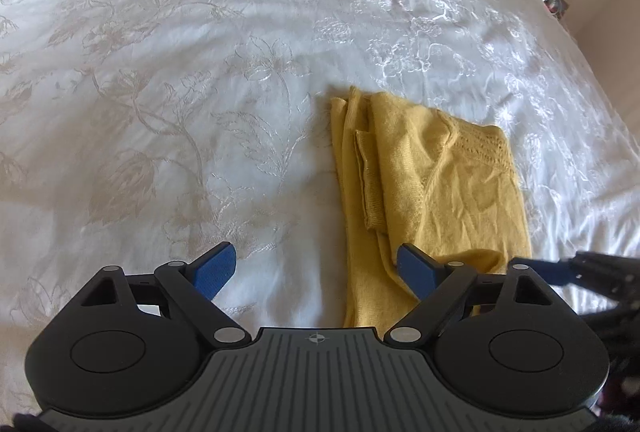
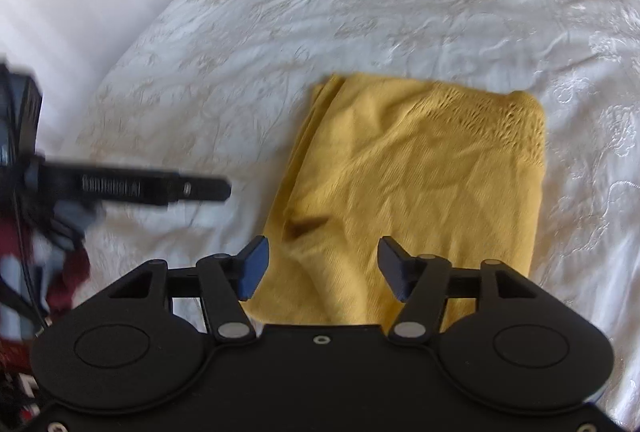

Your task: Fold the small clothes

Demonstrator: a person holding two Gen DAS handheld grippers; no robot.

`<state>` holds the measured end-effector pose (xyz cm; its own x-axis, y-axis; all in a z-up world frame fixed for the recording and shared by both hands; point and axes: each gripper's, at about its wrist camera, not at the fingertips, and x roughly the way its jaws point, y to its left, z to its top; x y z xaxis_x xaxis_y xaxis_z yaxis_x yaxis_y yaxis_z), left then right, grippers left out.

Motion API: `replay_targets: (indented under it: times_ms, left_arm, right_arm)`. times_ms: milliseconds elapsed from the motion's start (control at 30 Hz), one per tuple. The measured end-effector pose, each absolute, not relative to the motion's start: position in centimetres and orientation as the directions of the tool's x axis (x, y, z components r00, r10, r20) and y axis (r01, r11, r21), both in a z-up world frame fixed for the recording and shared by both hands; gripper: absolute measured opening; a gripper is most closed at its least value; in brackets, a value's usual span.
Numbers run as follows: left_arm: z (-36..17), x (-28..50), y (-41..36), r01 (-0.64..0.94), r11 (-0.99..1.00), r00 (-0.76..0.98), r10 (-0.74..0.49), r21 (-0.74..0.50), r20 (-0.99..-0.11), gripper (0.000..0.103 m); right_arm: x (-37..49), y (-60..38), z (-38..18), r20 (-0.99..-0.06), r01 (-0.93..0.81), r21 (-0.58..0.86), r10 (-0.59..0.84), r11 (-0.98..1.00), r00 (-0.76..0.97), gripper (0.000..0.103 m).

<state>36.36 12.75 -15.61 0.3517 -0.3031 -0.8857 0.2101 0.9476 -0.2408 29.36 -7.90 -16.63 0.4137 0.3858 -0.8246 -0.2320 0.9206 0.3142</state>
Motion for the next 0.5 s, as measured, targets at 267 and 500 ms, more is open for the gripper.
replay_targets:
  times_ms: [267,500]
  left_arm:
    - [-15.8,37.4,11.5,0.228,0.927,0.292,-0.356,-0.297,-0.888,0.088]
    - [-16.4,38.8,9.2,0.232,0.858,0.189,-0.501,-0.458,-0.845,0.088]
  right_arm:
    - [29.8,-3.6,-18.7,-0.879,-0.398,0.102,0.270,0.911,0.393,0.011]
    - [28.5,-6.9,-15.7,-0.798,-0.275,0.213,0.329,0.938,0.504,0.011]
